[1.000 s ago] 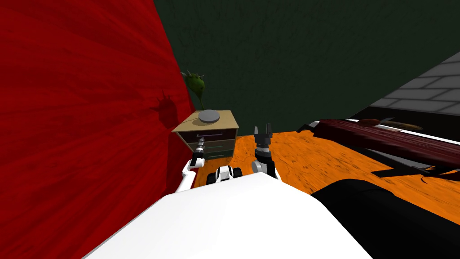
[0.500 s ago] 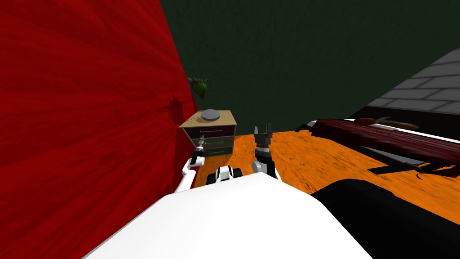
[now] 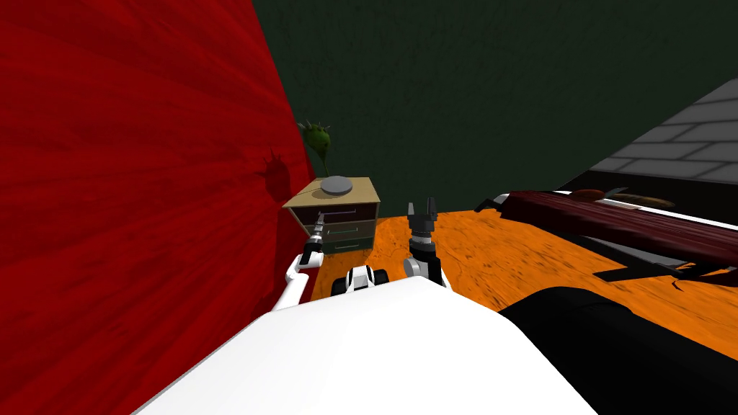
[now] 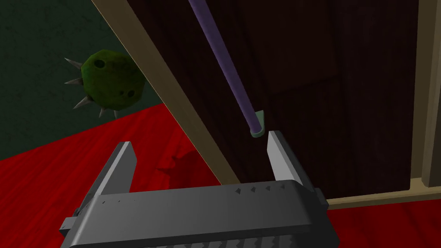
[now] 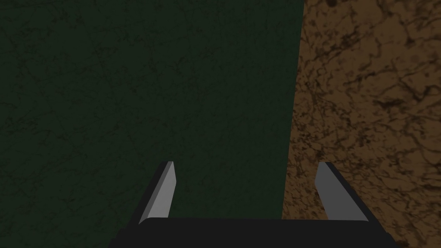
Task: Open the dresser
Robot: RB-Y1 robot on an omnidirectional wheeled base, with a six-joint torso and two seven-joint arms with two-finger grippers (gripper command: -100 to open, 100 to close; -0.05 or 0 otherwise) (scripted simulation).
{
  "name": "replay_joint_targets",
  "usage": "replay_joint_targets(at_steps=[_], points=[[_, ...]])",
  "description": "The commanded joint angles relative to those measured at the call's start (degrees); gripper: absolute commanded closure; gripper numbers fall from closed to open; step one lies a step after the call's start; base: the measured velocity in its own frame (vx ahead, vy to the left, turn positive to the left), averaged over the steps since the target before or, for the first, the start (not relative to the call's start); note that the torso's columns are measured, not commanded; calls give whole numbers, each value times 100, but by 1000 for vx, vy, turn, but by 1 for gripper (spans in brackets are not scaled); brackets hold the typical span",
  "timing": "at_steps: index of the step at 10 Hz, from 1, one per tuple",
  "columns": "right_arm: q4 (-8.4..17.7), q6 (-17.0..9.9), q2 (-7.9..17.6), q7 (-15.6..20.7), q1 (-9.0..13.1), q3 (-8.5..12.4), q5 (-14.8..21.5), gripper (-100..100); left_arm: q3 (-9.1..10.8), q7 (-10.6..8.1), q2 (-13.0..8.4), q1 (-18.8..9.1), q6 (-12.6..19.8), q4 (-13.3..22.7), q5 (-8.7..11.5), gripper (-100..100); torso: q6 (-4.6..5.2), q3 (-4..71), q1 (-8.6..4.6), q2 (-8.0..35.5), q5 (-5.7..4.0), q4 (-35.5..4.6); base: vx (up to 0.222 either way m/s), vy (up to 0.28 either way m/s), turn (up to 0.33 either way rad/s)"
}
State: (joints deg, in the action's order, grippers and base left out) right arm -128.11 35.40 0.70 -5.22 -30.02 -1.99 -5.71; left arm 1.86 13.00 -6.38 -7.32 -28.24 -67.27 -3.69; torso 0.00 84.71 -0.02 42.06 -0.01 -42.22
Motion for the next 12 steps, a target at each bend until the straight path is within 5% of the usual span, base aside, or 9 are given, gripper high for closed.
replay_joint_targets(at_steps=[1, 3, 6, 7, 12], points=[[0, 0, 0, 0, 0, 0, 0, 0, 34, -25, 48, 4, 6, 165, 28, -100, -1, -8, 2, 14, 1, -3, 173, -30, -12], [0, 0, 0, 0, 1, 0, 0, 0, 39, -34, 338, 9, 18, 218, 34, -100, 0, -22, 0, 38, 0, -10, 99, -14, -3], [1, -1, 0, 0, 2, 0, 0, 0, 53, -45, 231, -85, 91, 192, 41, -100, 0, -19, 2, 30, 0, -10, 38, -6, -2], [0, 0, 0, 0, 2, 0, 0, 0, 53, -48, 228, -93, 125, 179, 42, 100, -1, -14, 2, 25, 1, -6, 0, 0, 0], [1, -1, -1, 0, 5, -1, 0, 0, -12, -79, 217, -98, 244, 53, 32, 100, -4, -32, -19, 52, -10, -23, -183, -1, 24]])
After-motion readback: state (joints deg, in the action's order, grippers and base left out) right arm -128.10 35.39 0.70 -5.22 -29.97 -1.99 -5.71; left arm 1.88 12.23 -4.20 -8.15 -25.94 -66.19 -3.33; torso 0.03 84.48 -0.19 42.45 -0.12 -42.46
